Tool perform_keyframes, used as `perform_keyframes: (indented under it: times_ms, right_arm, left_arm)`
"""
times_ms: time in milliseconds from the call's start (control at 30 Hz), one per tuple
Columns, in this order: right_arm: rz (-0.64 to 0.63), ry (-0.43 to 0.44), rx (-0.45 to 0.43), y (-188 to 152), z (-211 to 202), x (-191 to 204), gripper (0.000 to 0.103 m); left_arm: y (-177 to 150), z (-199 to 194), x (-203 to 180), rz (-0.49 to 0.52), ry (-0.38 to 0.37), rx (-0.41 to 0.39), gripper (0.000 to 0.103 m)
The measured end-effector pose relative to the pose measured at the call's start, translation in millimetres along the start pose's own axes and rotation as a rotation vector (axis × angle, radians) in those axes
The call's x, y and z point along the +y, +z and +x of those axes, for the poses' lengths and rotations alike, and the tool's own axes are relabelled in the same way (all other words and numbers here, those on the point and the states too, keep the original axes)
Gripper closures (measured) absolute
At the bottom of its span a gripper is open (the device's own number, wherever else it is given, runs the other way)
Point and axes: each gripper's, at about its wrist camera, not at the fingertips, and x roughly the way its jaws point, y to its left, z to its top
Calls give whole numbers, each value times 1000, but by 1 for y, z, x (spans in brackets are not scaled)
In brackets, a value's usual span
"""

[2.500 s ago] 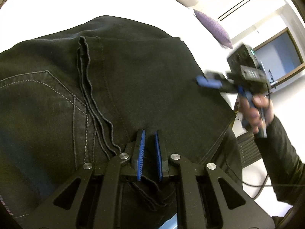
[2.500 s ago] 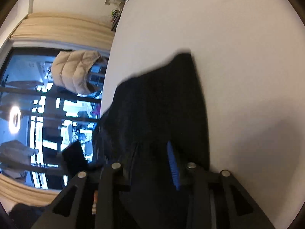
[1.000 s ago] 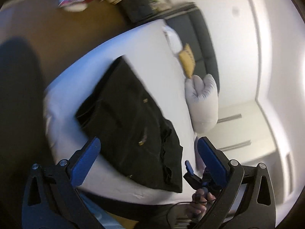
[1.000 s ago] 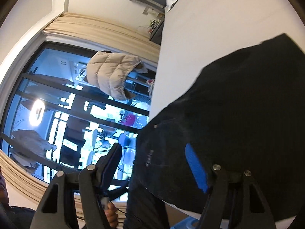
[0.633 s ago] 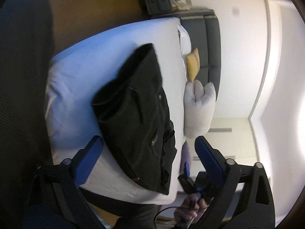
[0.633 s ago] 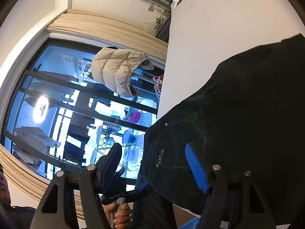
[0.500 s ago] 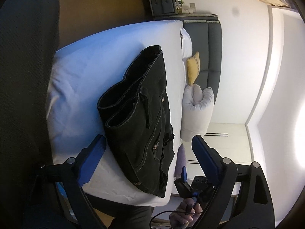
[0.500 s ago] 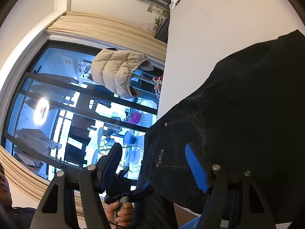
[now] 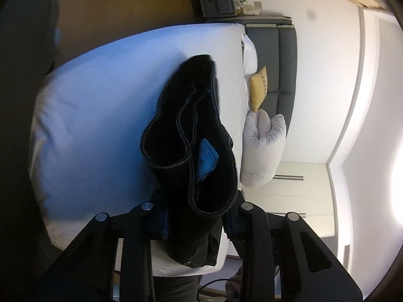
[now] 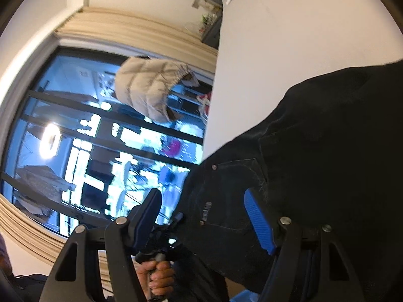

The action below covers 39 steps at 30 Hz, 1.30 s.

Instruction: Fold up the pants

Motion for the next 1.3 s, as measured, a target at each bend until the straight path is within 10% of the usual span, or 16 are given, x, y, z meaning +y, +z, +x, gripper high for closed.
perform_keyframes:
  times_ms: [367, 733, 1033, 1300]
  right_arm:
    - [75, -183, 234, 11, 72, -41, 34]
    - [161, -72, 104, 6, 41, -52, 37]
    - [263, 33, -69, 14, -54, -85, 30]
    - [267, 79, -104, 4, -90, -101, 20]
  left_arm:
    - [-1, 9, -45, 172, 47, -2, 84]
    - [-38, 59, -152, 523, 81, 59, 85]
    - [-139, 170, -225, 869, 120, 298, 85]
    - [-232, 260, -205, 1078, 214, 564, 88]
